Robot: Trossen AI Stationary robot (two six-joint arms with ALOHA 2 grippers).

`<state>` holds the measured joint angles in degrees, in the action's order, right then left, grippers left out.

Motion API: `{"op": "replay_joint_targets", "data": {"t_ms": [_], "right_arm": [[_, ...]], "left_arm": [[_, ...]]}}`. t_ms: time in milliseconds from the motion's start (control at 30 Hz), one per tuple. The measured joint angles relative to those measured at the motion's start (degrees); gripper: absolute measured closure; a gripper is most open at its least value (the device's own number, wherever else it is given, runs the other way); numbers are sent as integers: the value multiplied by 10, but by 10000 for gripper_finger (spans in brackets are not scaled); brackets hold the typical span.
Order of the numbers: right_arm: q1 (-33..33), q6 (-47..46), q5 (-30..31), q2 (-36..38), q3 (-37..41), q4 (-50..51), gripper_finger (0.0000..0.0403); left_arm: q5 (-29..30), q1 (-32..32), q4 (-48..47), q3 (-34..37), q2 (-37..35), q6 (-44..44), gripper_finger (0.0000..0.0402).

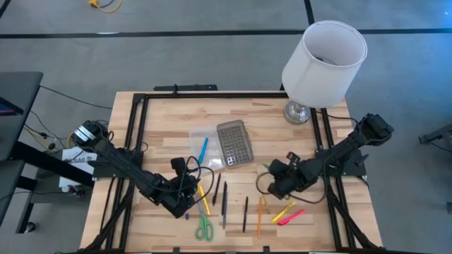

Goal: Pick & place school supplies into a supply box
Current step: Put the green pen into the black supply box

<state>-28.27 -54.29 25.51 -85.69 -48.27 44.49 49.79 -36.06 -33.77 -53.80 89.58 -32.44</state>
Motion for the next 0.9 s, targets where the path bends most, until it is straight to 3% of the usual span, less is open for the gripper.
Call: {"op": "replay_joint_targets", "data": {"t_ms": [300, 633, 900], "right_arm": [[112, 216, -14, 1, -82, -151, 394], [237, 350, -162, -16, -94, -368, 393], [311, 354, -297, -141, -110, -550, 392]], "left_arm": [[6, -44, -76, 0, 0, -106, 223], [42, -117, -141, 0, 0, -219, 223], [70, -140, -144, 0, 0, -244, 223]]}}
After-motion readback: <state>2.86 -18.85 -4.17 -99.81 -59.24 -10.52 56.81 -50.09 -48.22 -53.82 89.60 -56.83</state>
